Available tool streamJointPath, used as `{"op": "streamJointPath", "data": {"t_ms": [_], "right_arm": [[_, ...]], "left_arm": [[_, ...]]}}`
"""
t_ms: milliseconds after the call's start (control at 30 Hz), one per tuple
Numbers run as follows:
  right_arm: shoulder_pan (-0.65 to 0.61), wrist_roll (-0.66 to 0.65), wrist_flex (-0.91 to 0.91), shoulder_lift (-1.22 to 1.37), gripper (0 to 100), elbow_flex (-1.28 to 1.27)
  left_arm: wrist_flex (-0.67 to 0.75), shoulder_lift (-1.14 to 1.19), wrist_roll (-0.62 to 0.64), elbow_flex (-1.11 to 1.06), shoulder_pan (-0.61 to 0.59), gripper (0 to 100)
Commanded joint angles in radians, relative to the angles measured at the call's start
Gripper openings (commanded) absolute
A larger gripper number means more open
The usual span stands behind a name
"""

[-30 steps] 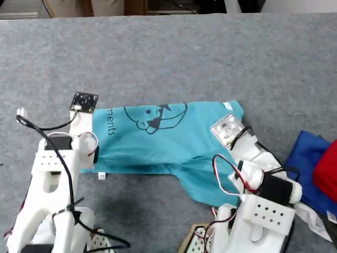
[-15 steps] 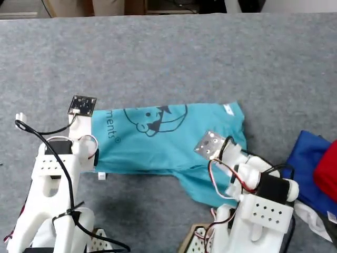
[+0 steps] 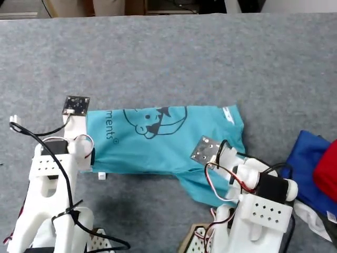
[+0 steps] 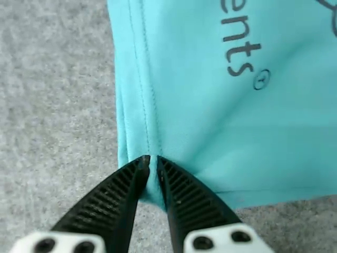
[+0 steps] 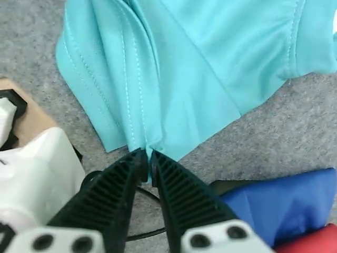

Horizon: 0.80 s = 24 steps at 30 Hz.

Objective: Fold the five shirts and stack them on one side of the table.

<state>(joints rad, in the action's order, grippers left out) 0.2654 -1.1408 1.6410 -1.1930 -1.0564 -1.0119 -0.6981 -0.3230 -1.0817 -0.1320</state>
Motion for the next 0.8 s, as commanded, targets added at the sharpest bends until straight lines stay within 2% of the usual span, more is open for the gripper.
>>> {"op": "streamJointPath", "data": {"t_ms": [0,133,233,333,400,533,567,667,767], "right_arm": [[-0.007,-0.009,-0.026,-0.012,0.9,-0.012],[-0.004,-0.006,-0.026,-0.012,8.1,-0.010],[-0.004,-0.006,-0.026,-0.012,18.7,-0.008],[-0.004,-0.003,-0.028,-0.012,26.9,0.022],[-0.004,0.003,-0.023,-0.012,28.5,0.065],[-0.010,0.044,-0.041,-0.005,27.7,0.168],[-0.010,0.052,-0.057,-0.005,24.9,0.188],[-0.012,0.060,-0.121,-0.004,0.7,0.231],[-0.018,0.061,-0.206,-0.001,5.5,0.226]], "left_arm": [[0.006,-0.025,0.002,-0.012,0.054,2],[-0.012,-0.025,0.002,-0.035,0.100,3],[-0.028,-0.027,0.002,-0.029,0.092,11],[-0.023,-0.027,0.002,-0.029,0.041,20],[-0.023,-0.027,0.002,-0.011,-0.012,24],[-0.029,-0.027,0.000,0.078,-0.129,25],[-0.029,-0.027,0.000,0.107,-0.155,25],[-0.031,-0.027,0.005,0.203,-0.216,24],[-0.032,-0.018,0.069,0.282,-0.229,19]]}}
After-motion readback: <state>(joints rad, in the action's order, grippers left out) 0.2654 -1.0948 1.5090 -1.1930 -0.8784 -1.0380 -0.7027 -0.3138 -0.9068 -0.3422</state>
